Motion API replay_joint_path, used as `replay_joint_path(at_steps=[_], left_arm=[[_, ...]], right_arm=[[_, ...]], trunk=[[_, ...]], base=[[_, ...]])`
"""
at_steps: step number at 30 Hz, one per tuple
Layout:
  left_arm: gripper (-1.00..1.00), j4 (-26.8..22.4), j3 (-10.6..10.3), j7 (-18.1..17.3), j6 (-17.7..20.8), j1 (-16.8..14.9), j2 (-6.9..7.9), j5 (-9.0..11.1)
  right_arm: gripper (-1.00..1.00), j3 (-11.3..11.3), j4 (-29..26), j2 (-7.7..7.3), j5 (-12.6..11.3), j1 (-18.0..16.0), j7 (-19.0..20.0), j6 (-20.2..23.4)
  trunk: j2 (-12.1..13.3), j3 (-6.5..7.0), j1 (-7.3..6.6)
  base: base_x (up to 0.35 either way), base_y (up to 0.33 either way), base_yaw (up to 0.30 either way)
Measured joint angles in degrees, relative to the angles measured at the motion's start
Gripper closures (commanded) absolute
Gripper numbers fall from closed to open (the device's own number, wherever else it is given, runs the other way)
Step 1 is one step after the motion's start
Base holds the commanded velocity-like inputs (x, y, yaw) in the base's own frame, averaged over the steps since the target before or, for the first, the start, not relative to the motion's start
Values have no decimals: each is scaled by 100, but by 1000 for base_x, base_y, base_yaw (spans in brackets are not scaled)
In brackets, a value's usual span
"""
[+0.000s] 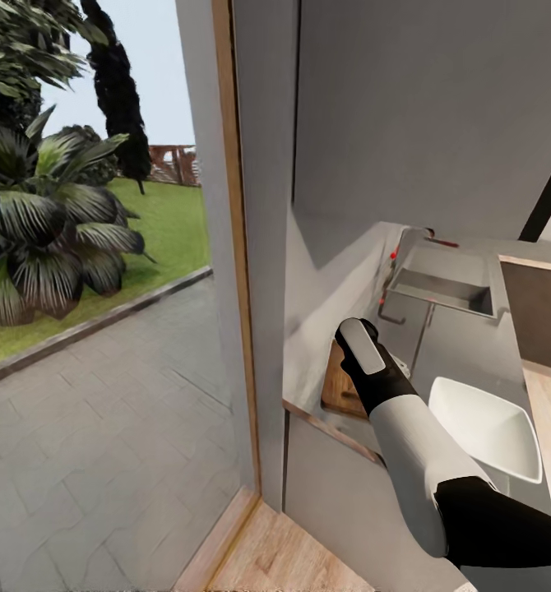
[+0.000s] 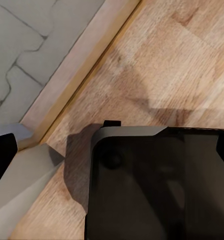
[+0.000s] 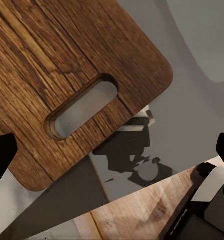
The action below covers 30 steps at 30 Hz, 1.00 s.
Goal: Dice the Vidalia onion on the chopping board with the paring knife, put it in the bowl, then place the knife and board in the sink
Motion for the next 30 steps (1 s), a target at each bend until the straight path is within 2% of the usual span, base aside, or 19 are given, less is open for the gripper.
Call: replay_joint_path(at_steps=[26, 30], left_arm=[[-100, 6, 0, 0, 0, 0, -4, 0], [-100, 29, -9, 0, -1, -1, -7, -6]], right_arm=[[-100, 0, 0, 0, 0, -2, 11, -9], [-100, 1, 0, 0, 0, -2, 10, -9]], trunk=[[0, -238, 0], [-1, -274, 0]], base=[[38, -47, 0], [0, -186, 0]])
